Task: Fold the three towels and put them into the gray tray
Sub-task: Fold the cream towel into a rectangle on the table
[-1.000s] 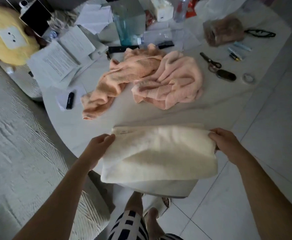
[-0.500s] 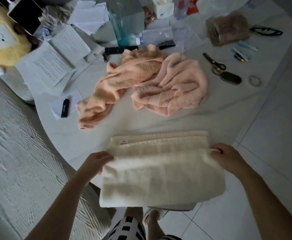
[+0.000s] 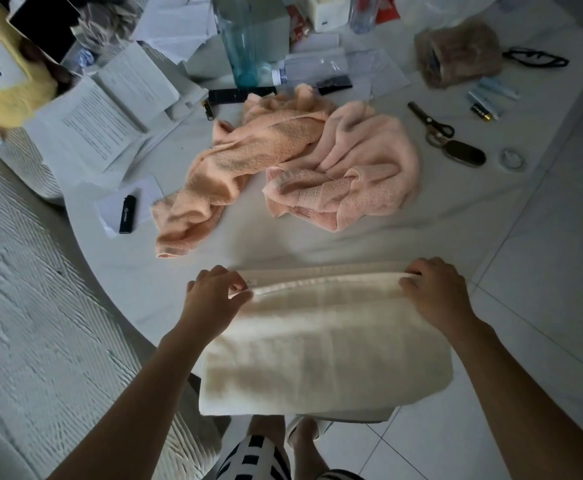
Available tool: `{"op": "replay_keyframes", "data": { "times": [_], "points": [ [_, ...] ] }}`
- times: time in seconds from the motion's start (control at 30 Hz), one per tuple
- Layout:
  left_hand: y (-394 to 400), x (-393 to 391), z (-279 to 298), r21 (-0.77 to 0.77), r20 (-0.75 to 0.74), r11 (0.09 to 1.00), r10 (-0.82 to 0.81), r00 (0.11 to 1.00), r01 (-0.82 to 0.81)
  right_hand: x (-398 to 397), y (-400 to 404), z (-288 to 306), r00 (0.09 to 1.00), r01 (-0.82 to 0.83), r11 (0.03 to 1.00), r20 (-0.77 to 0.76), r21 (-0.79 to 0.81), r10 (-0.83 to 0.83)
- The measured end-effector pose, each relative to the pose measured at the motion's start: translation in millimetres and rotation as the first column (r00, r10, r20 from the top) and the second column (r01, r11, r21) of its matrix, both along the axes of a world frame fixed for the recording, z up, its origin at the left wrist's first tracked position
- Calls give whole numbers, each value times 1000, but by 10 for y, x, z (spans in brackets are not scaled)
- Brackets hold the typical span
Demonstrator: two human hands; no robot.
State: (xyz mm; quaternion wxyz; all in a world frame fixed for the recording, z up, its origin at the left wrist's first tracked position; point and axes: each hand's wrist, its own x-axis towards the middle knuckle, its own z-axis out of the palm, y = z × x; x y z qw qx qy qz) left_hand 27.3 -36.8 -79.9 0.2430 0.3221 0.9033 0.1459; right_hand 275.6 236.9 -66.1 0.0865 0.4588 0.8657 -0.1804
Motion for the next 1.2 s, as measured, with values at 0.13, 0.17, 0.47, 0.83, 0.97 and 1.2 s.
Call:
{"op": "replay_keyframes", "data": {
  "times": [0.13,0.17,0.47,0.83,0.97,1.2],
  "points": [
    [-6,-14,59,237,121,957,144,982,-169,147,74,117,951,141,980,-256,-142,-174],
    [56,-32,53,267,131,942,175,976,-205,146,111,120,930,173,972,-299,-162,-215],
    [282,-138,-96,239,-31,971,-3,1000,10,-100,76,-147,926,155,970,-313,-189,-209],
    [454,-340,-106,93,-117,991,-90,989,101,-188,176,-307,947,202,979,-258,18,-191],
    [542,-366,-53,123,-123,954,-259,958,274,-244,183,-282,963,114,987,-256,109,-83],
    [585,-410,-159,-7,-49,1000,24,999,-24,-98,170,-374,911,337,942,-255,1,-325]
  ]
}}
